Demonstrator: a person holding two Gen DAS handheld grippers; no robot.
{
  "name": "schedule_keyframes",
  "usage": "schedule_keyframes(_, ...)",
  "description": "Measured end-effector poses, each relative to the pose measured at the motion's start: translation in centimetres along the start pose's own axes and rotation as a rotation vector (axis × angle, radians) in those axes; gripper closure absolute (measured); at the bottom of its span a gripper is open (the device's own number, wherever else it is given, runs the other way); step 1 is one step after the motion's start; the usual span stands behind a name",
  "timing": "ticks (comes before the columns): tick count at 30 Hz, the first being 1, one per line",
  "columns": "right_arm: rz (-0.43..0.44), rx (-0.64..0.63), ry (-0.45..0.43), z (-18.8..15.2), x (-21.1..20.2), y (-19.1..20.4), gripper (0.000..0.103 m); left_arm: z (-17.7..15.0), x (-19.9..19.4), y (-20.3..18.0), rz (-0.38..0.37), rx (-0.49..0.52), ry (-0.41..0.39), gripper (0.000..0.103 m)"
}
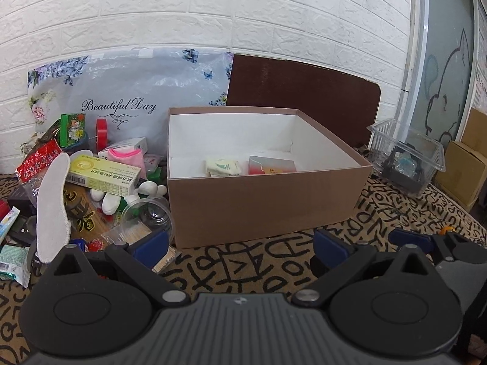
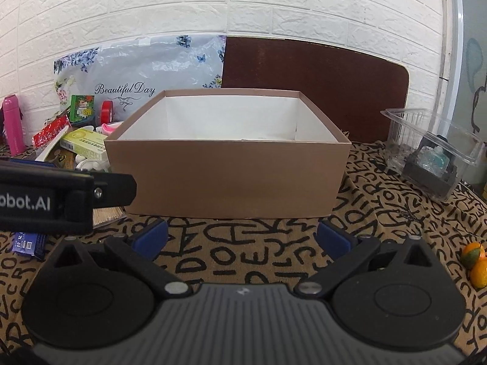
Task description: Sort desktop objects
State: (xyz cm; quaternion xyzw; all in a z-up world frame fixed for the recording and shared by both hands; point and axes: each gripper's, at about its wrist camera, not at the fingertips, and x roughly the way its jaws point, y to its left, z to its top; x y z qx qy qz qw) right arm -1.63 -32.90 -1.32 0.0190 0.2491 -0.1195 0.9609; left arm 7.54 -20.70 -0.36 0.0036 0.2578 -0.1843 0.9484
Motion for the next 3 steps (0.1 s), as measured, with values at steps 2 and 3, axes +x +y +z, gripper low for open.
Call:
schedule_keyframes(2,0.0,0.001,-0.002,-0.04,-0.12,0.07,0.002,-0.04,-0.1,-0.11,-0.018,-0.002,0.004,0.0)
schedule_keyframes(3,0.002,0.002,-0.001,-0.05,-0.15,0.1,0.002,-0.06,-0.17,-0.19,-0.021,-0.001,0.003,0.0)
